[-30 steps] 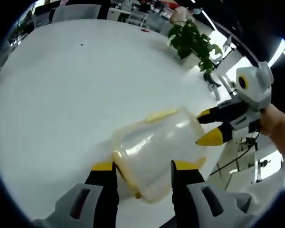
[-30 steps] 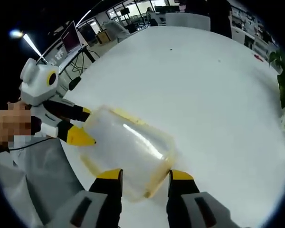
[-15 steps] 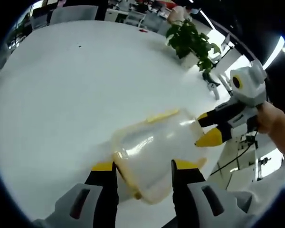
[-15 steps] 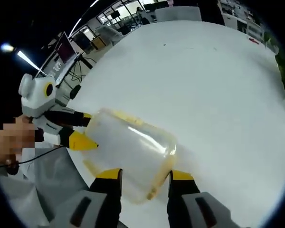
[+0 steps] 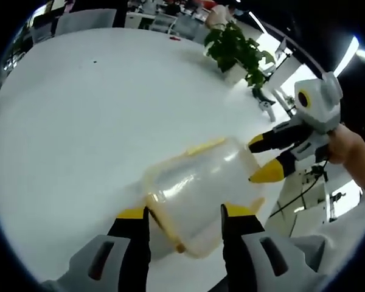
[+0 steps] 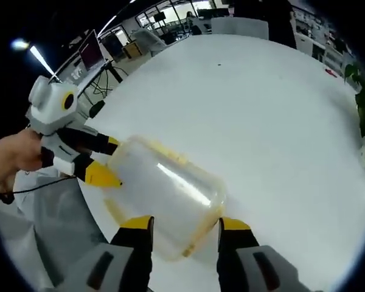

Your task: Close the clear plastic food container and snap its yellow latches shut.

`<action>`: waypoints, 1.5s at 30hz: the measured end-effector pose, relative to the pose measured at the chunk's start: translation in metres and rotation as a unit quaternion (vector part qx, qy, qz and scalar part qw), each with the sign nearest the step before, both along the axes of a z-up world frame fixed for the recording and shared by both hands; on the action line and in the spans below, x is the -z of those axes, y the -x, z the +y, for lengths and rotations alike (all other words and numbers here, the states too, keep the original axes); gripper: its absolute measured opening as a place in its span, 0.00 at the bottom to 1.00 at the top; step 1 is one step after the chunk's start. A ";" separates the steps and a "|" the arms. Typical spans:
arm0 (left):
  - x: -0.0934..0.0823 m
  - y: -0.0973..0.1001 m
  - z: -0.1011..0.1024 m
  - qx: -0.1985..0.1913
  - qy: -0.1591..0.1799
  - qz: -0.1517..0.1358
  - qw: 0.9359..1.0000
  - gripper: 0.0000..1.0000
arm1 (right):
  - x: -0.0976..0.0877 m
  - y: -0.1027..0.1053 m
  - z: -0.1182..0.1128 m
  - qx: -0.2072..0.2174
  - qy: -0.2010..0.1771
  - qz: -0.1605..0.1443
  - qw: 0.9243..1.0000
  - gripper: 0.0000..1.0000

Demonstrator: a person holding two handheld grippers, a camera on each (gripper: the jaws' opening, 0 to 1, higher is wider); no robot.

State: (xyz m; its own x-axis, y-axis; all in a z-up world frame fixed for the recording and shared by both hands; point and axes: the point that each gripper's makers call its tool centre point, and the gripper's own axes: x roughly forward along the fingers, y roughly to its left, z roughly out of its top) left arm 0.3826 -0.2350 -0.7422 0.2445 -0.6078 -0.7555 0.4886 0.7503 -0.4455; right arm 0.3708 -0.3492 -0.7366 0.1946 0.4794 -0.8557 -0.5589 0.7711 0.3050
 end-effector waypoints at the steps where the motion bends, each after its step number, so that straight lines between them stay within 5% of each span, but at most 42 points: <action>1: 0.000 0.001 0.000 0.001 -0.001 0.000 1.000 0.45 | 0.000 0.001 -0.001 -0.001 0.000 0.000 1.000 0.40; 10: 0.000 0.004 0.005 0.004 -0.003 0.001 1.000 0.46 | -0.008 0.003 -0.003 -0.044 0.015 -0.033 0.998 0.37; 13: -0.004 0.000 0.009 0.033 -0.017 -0.036 0.999 0.44 | -0.009 0.005 -0.001 -0.069 0.018 -0.048 0.996 0.39; 25: -0.018 0.003 0.017 0.097 -0.037 -0.094 0.990 0.53 | -0.027 -0.003 0.005 -0.113 0.019 -0.092 0.989 0.42; 30: -0.028 0.002 0.012 0.147 -0.045 -0.141 0.978 0.57 | -0.032 -0.003 0.009 -0.127 0.009 -0.100 0.987 0.43; 33: -0.038 0.002 0.004 0.166 -0.025 -0.168 0.971 0.59 | -0.038 -0.001 0.018 -0.167 -0.008 -0.125 0.978 0.45; 36: -0.043 0.001 -0.001 0.174 -0.015 -0.178 0.968 0.57 | -0.052 0.008 0.039 -0.211 -0.065 -0.144 0.965 0.48; 45: -0.055 0.013 -0.025 0.261 0.004 -0.205 0.943 0.54 | -0.063 0.012 0.058 -0.284 -0.093 -0.183 0.937 0.45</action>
